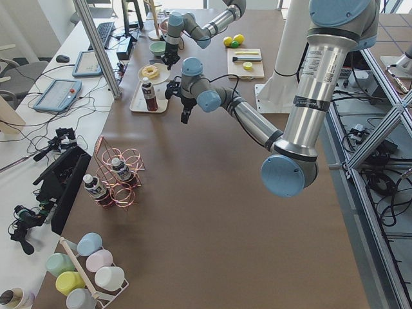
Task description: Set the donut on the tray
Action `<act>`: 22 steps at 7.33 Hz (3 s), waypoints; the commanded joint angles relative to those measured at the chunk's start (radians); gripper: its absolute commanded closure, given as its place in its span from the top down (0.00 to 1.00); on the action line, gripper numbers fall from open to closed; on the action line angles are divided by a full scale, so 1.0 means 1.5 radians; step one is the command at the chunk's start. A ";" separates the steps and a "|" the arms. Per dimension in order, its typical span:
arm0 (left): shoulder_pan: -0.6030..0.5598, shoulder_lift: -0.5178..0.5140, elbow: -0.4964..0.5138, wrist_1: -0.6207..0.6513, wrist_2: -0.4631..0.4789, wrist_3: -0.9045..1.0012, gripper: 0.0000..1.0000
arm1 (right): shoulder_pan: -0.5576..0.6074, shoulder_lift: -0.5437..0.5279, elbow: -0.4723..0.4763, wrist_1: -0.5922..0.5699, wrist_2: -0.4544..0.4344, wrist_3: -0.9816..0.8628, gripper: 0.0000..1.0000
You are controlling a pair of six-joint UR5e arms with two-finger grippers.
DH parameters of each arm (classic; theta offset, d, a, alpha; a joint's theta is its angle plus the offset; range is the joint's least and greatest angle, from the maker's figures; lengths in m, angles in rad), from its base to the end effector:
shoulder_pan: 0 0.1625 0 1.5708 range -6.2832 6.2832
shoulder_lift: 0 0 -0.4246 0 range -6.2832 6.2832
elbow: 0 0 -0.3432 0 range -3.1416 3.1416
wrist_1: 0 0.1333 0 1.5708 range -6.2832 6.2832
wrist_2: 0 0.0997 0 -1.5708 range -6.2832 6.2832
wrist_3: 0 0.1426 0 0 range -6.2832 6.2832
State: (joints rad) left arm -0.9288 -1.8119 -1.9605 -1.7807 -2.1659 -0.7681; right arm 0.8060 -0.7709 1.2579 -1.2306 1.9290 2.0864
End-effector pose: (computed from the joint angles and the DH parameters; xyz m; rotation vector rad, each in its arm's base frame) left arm 0.2764 -0.4588 0.3769 0.2579 0.9522 0.1343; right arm -0.4756 -0.6159 0.3148 -0.2272 -0.9049 1.0828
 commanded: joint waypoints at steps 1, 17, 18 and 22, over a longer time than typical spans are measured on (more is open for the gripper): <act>-0.012 0.000 -0.002 0.001 -0.001 0.003 0.98 | -0.038 0.065 -0.121 0.109 -0.048 0.073 0.00; -0.430 0.068 0.143 0.218 -0.137 0.636 0.98 | 0.473 -0.517 0.171 -0.104 0.146 -1.206 1.00; -0.432 0.094 0.139 0.215 -0.136 0.637 0.98 | 0.505 -0.545 0.172 -0.104 0.166 -1.252 1.00; -0.469 0.120 0.172 0.212 -0.139 0.634 0.98 | 0.555 -0.562 0.185 -0.154 0.201 -1.327 1.00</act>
State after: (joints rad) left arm -1.6001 -1.6384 -1.7275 -1.4610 -2.3743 0.1821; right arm 1.6229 -1.6078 1.5298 -1.4335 2.2226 0.1328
